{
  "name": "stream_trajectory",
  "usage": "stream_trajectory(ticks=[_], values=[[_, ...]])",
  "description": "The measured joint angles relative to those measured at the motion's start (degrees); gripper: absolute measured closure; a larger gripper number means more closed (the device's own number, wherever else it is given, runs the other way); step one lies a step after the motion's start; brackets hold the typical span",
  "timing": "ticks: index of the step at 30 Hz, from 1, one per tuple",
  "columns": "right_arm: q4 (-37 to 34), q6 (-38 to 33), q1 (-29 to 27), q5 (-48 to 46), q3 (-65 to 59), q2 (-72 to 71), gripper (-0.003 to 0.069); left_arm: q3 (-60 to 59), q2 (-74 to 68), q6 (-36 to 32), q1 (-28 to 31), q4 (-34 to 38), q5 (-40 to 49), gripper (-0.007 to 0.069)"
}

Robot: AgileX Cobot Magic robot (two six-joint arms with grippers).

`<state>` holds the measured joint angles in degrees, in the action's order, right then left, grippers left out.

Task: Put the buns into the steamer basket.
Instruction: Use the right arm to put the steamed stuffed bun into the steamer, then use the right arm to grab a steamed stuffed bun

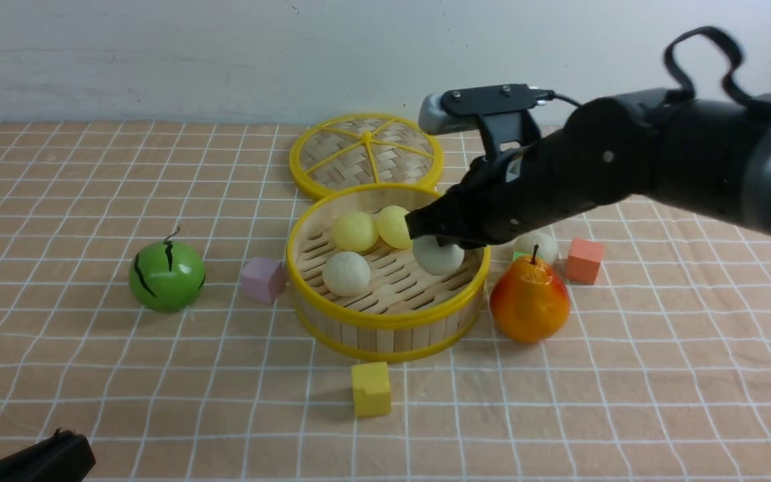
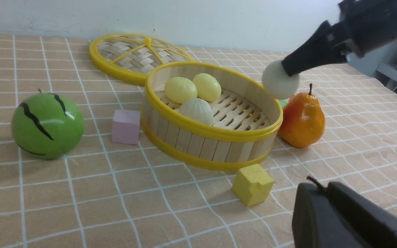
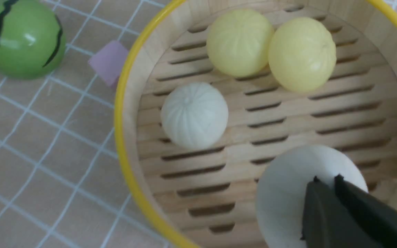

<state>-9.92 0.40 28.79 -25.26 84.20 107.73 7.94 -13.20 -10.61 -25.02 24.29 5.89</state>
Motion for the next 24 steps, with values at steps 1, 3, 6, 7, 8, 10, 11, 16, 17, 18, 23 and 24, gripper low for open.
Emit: stream_trajectory(ticks=[1,3,6,7,8,10,11,16,17,18,23,24], values=[[0.20,0.00,-0.48,0.70,1.51,2.35,0.0654,0.00,0.00,0.00,0.00,0.05,0.00,0.0586],[0.37,0.00,-1.21,1.29,3.72,5.64,0.0651,0.00,0.00,0.00,0.00,0.05,0.00,0.0585],[0.37,0.00,-2.33,2.05,6.76,10.00,0.0637,0.00,0.00,0.00,0.00,0.05,0.00,0.0582],[0.37,0.00,-2.44,2.10,6.91,10.44,0.0636,0.00,0.00,0.00,0.00,0.05,0.00,0.0582],[0.37,0.00,-2.57,2.19,7.85,11.78,0.0620,0.00,0.00,0.00,0.00,0.05,0.00,0.0579],[0.37,0.00,-2.57,2.19,8.31,12.70,0.0594,0.00,0.00,0.00,0.00,0.05,0.00,0.0576],[0.37,0.00,-2.52,2.25,8.46,12.98,0.0565,0.00,0.00,0.00,0.00,0.05,0.04,0.0575],[0.37,0.00,-2.45,1.45,8.82,12.84,0.0396,0.00,0.00,0.00,0.00,0.05,0.04,0.0569],[0.37,0.00,-2.45,0.33,8.82,12.45,0.0338,0.00,0.00,0.00,0.00,0.09,0.04,0.0568],[0.37,0.00,-2.45,-0.44,8.82,11.85,0.0316,0.00,0.00,0.00,0.00,0.09,0.04,0.0567],[3.79,0.00,-3.41,-8.73,9.01,3.54,0.0212,0.00,0.00,0.00,0.00,0.09,0.04,0.0562],[4.97,0.24,-4.01,-10.29,9.08,2.09,0.0211,0.00,0.00,0.00,0.00,0.09,0.04,0.0561]])
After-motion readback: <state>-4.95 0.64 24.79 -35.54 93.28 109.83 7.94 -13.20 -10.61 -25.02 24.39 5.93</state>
